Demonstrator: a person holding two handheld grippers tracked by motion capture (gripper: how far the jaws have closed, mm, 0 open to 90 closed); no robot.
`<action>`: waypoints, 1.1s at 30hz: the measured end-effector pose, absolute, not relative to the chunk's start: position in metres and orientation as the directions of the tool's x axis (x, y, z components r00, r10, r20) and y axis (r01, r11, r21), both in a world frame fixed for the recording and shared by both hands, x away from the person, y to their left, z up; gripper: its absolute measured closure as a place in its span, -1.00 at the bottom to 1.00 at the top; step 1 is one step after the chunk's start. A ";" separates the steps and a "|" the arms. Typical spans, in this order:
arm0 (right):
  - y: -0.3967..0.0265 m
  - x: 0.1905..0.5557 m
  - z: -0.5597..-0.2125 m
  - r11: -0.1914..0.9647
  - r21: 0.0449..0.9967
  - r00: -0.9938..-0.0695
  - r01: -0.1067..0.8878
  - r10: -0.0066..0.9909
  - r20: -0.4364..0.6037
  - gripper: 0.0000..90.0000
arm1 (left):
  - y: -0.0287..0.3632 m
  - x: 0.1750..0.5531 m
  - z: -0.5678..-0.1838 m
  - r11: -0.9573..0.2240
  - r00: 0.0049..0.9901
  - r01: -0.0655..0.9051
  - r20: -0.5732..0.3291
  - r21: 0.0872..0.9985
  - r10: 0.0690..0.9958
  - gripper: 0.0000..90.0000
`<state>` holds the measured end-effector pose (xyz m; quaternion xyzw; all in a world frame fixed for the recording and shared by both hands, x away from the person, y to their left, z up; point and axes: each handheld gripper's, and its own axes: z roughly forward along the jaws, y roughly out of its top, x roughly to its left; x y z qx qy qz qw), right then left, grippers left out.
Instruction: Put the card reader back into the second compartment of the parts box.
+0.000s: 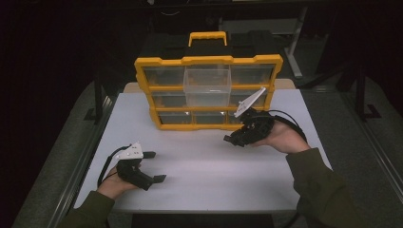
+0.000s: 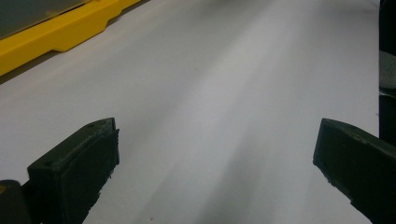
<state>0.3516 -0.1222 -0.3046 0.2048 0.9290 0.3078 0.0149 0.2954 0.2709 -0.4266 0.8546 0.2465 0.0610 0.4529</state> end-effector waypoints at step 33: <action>-0.145 0.360 -0.218 0.694 0.637 -0.913 0.334 0.406 0.036 0.61 | 0.271 0.295 -0.426 -0.469 0.871 0.366 -0.118 0.804 0.476 -1.00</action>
